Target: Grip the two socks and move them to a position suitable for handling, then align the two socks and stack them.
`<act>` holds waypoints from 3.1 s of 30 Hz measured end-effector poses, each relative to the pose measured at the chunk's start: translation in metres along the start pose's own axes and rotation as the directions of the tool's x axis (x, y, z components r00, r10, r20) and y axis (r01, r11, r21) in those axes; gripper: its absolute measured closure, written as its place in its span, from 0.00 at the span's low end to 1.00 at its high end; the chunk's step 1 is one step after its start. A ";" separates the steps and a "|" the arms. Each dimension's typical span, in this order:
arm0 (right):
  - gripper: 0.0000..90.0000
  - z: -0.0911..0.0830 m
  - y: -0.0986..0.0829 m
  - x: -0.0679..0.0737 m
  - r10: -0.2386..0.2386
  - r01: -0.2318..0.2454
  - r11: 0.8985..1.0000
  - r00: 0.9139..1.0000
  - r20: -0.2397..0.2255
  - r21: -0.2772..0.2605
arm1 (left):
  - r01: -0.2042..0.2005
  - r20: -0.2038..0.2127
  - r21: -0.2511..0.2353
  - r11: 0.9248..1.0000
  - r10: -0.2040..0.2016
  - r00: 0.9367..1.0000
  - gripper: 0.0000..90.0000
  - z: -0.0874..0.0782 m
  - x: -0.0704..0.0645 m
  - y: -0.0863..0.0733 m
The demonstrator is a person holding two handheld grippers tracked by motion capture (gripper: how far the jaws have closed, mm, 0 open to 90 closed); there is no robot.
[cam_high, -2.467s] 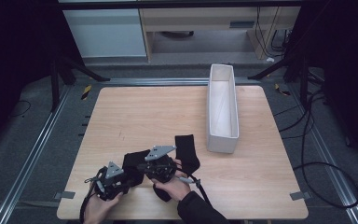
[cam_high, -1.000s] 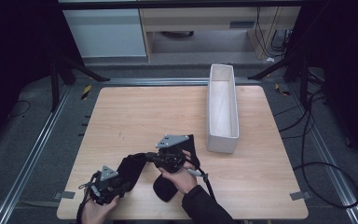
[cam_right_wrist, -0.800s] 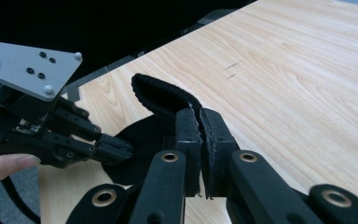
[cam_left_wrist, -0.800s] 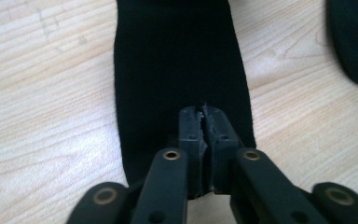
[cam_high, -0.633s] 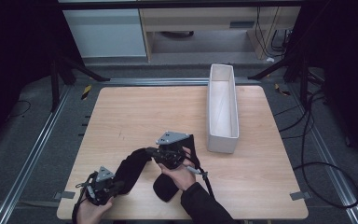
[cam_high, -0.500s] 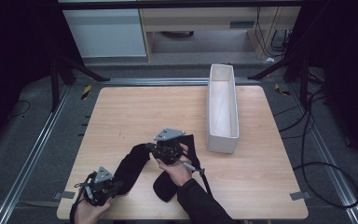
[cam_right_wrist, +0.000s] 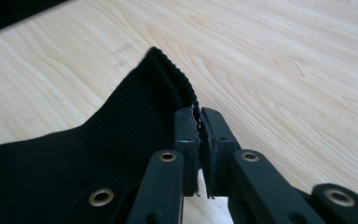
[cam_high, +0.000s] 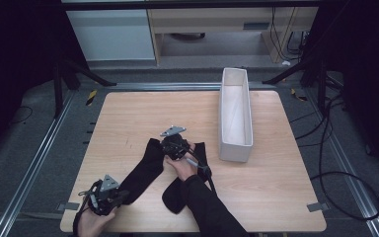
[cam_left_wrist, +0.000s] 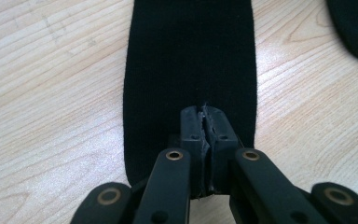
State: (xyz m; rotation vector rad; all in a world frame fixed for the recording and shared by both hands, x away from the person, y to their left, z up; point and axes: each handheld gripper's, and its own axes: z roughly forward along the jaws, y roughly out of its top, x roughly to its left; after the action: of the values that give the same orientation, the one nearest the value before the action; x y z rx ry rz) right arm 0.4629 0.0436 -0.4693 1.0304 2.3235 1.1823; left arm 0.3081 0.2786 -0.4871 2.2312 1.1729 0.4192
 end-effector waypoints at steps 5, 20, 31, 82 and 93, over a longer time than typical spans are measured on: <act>0.89 0.006 -0.002 -0.005 -0.008 0.008 1.000 1.000 0.029 0.008 | 0.007 0.007 -0.002 1.000 -0.007 1.000 0.94 0.001 0.000 -0.001; 0.73 0.024 -0.017 0.006 -0.100 0.101 0.988 0.995 -0.019 0.119 | 0.011 -0.003 -0.012 1.000 -0.011 1.000 0.90 0.001 -0.001 0.000; 0.72 0.021 -0.021 -0.007 -0.094 0.091 0.989 0.995 0.026 0.120 | -0.003 -0.008 -0.045 0.999 0.003 1.000 0.80 0.006 -0.005 0.006; 0.88 0.024 -0.017 -0.023 0.042 -0.037 0.994 0.998 -0.043 0.104 | 0.106 -0.109 -0.016 0.994 -0.107 0.988 0.95 0.004 0.012 0.003; 0.88 -0.022 0.003 -0.015 -0.003 -0.002 0.999 0.993 -0.118 -0.036 | 0.117 -0.022 -0.169 0.979 -0.123 0.992 0.96 -0.023 -0.003 0.014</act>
State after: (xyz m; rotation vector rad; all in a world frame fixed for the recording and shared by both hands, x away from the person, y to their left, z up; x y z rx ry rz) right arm 0.4618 0.0214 -0.4539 0.9717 2.3813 1.3132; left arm 0.3033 0.2783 -0.4602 2.0054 1.2346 0.4880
